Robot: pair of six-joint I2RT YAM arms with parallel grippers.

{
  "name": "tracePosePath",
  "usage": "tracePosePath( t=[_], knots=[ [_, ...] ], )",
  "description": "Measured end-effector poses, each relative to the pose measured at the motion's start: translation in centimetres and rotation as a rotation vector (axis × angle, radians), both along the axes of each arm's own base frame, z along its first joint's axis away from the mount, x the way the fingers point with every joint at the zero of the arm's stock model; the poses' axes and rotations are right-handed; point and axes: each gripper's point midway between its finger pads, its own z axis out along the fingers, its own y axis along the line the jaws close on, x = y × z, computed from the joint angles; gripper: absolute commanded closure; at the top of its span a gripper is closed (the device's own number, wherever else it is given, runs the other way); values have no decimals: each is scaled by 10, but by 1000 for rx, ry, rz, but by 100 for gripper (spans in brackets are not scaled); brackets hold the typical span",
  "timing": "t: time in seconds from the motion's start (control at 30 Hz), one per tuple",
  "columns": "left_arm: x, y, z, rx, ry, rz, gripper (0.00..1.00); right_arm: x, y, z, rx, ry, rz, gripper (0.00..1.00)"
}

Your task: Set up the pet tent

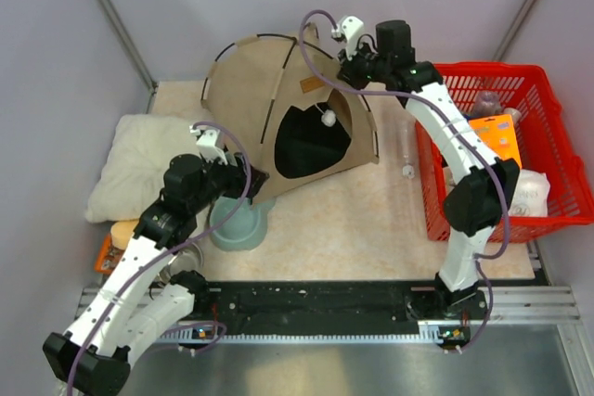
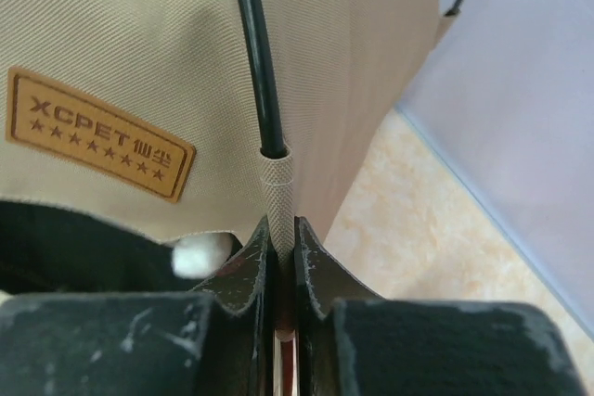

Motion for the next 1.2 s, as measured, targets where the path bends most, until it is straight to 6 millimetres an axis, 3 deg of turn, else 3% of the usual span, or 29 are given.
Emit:
tracePosePath(
  t=[0.13,0.2,0.37,0.5,0.63,0.77,0.8,0.87,0.93,0.97,1.07,1.2],
  knots=[
    [2,8,7,14,-20,42,25,-21,-2,11,-1,-18,-22,100],
    [1,14,19,18,-56,68,25,-31,-1,23,0,-40,-42,100],
    [-5,35,76,0,-221,151,24,-56,-3,53,-15,-96,-98,100],
    [-10,51,107,-6,-306,217,24,-66,-14,67,-25,-129,-155,100],
    [-7,61,101,24,-287,268,24,-62,-32,58,-60,-125,-250,100],
    [-6,67,87,60,-237,299,24,-57,-48,29,-124,-82,-346,100],
    [-6,68,84,66,-228,305,24,-56,-51,23,-136,-72,-366,96],
    [-7,71,80,77,-212,315,24,-55,-56,14,-147,-56,-396,65],
    [-7,74,76,86,-199,329,24,-53,-57,12,-139,-51,-420,27],
    [-7,75,74,90,-191,338,23,-52,-57,14,-129,-53,-430,18],
    [-9,83,65,114,-153,376,20,-49,-57,19,-99,-61,-452,6],
    [-10,95,48,153,-71,444,16,-49,-53,31,-40,-64,-462,3]
  ],
)
